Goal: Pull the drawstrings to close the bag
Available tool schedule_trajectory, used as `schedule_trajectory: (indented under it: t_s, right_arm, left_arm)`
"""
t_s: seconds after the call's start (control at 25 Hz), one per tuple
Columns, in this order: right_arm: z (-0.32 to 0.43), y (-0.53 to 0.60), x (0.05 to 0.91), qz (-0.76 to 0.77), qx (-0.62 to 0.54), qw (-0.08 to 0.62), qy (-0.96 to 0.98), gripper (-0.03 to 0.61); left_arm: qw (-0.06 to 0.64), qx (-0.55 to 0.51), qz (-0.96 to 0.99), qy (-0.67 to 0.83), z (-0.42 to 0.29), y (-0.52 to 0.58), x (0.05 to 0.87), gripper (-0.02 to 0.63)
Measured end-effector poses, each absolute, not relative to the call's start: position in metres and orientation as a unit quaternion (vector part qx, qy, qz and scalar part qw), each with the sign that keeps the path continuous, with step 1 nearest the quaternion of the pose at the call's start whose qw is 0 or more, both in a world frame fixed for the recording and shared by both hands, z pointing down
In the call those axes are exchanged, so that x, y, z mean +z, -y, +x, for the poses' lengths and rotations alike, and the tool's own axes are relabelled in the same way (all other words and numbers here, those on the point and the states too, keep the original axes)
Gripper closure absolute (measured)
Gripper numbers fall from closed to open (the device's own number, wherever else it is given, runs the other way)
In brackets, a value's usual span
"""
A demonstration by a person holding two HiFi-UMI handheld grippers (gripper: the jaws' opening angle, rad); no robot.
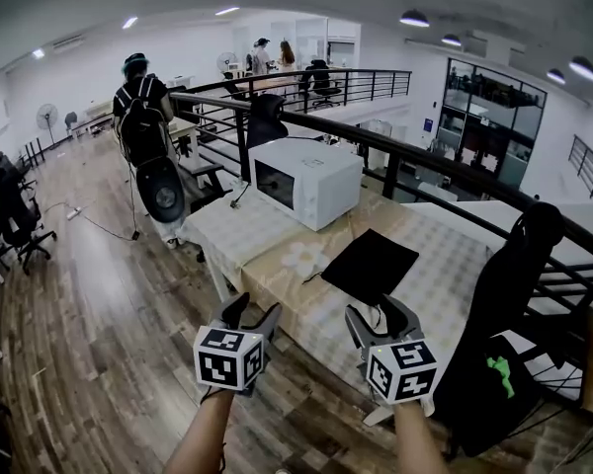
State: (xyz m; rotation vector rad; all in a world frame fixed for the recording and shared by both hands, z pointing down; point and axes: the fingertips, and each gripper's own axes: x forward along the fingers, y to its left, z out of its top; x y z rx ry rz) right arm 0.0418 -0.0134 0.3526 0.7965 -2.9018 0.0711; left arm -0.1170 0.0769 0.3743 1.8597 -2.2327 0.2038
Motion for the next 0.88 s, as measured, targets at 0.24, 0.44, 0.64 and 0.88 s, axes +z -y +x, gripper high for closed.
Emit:
schedule_trajectory:
  t_s: [0.24, 0.44, 0.64, 0.88]
  right_arm:
    - [0.029, 0.022, 0.35, 0.295, 0.025, 0.063, 0.953, 0.302]
    - [0.029, 0.033, 0.355, 0.317, 0.023, 0.07, 0.946, 0.298]
    - [0.038, 0.053, 0.36, 0.339, 0.026, 0.07, 0.938, 0.298]
    - [0.038, 0.085, 0.365, 0.359, 0.035, 0.067, 0.93, 0.298]
  left_arm:
    - [0.099, 0.074, 0.649, 0.751, -0.142, -0.066, 0.371, 0.333]
    - [0.1, 0.082, 0.661, 0.739, -0.151, -0.055, 0.376, 0.333]
    - [0.098, 0.08, 0.671, 0.73, -0.153, -0.034, 0.378, 0.333]
    - [0.093, 0.088, 0.68, 0.721, -0.16, -0.003, 0.382, 0.333]
